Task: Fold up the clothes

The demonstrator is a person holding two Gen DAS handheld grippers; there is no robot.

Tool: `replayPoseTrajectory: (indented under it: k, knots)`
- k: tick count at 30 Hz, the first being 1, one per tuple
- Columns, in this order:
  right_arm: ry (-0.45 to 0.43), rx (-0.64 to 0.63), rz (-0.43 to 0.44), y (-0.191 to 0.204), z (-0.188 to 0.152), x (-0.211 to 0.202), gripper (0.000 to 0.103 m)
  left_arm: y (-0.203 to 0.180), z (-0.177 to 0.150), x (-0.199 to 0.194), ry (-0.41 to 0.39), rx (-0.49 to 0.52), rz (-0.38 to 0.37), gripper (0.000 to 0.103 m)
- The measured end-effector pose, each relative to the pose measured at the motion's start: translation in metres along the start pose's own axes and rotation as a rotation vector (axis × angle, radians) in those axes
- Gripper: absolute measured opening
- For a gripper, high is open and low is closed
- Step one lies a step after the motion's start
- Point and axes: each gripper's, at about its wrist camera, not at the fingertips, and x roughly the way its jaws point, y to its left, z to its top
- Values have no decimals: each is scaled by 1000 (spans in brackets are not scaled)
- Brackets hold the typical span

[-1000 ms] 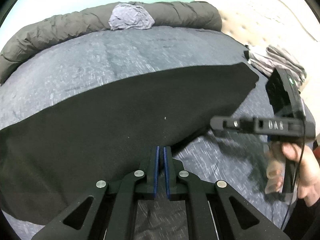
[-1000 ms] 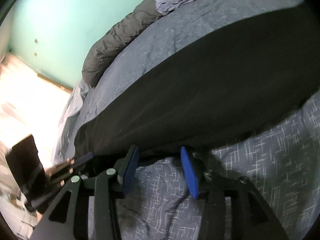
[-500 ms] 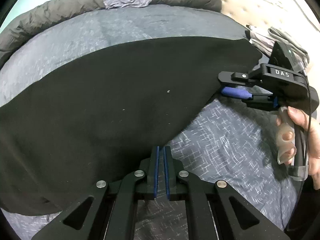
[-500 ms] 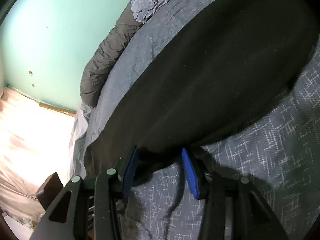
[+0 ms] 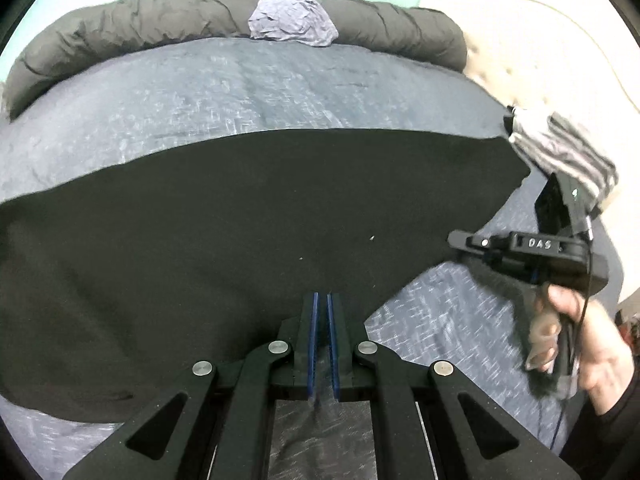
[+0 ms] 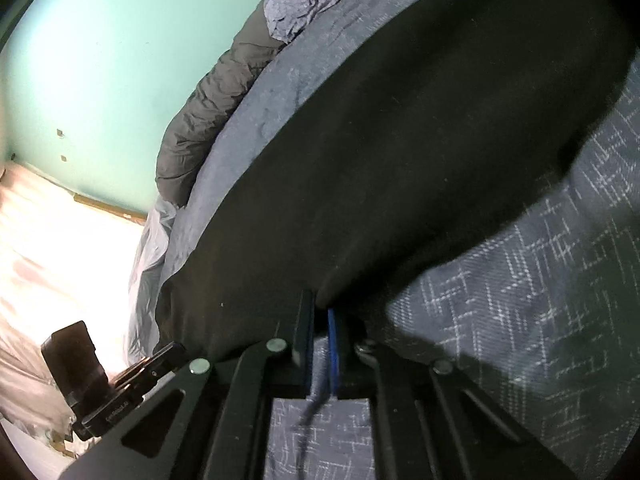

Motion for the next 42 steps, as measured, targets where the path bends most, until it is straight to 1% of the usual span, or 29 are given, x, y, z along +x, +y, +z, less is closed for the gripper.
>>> replayPoseTrajectory:
  k: [2, 4, 6, 9, 11, 17, 19, 21, 22, 24, 26, 28, 30, 31, 34, 36, 37, 39, 41, 42]
  knots:
    - [-4, 0, -19, 2, 0, -2, 6, 2, 0, 8, 18, -2, -6, 5]
    - [-13, -1, -45, 4, 1, -7, 8, 2, -5, 21, 69, 7, 2, 5]
    - [-31, -12, -79, 8, 2, -16, 9, 3, -9, 29, 99, 0, -3, 5]
    - [-61, -79, -96, 26, 5, -27, 9, 4, -8, 26, 88, -1, -1, 5]
    - [-76, -122, -90, 38, 6, -29, 9, 4, -6, 22, 73, -8, 3, 5]
    - [-105, -181, -76, 50, 1, -30, 9, 6, -9, 21, 78, -22, 4, 5]
    - [-77, -182, -33, 54, -1, -20, 9, 6, -9, 20, 80, -23, 5, 5]
    - [-42, -195, -16, 59, -5, -5, 9, 6, -9, 20, 82, -24, 7, 5]
    - [-21, -210, -17, 61, -7, 4, 9, 6, -9, 21, 83, -24, 7, 5]
    - [34, -225, -56, 59, -11, 23, 10, 5, -9, 21, 84, -27, 5, 5]
    - [59, -180, -75, 46, -13, 29, 10, 6, -10, 21, 85, -27, 3, 5]
    - [52, -141, -99, 33, -9, 25, 10, 7, -9, 21, 85, -27, 4, 5]
    - [20, -136, -135, 28, -4, 14, 10, 8, -8, 21, 83, -27, 5, 5]
    - [-2, -132, -139, 28, -2, 7, 10, 8, -8, 20, 81, -28, 5, 5]
    - [-5, -167, -76, 41, -3, 9, 11, 8, -6, 17, 66, -35, 3, 5]
    - [0, -195, -28, 51, -5, 12, 19, 10, -6, 15, 60, -43, 1, 5]
    - [17, -206, -9, 55, -8, 18, 24, 10, -5, 15, 59, -45, 3, 5]
    - [71, -224, 20, 61, -15, 33, 24, 12, -5, 15, 61, -46, 4, 6]
    - [96, -230, 11, 59, -18, 41, 24, 14, -5, 12, 59, -48, 6, 6]
    - [91, -220, -1, 55, -16, 39, 24, 16, -6, 10, 58, -51, 8, 6]
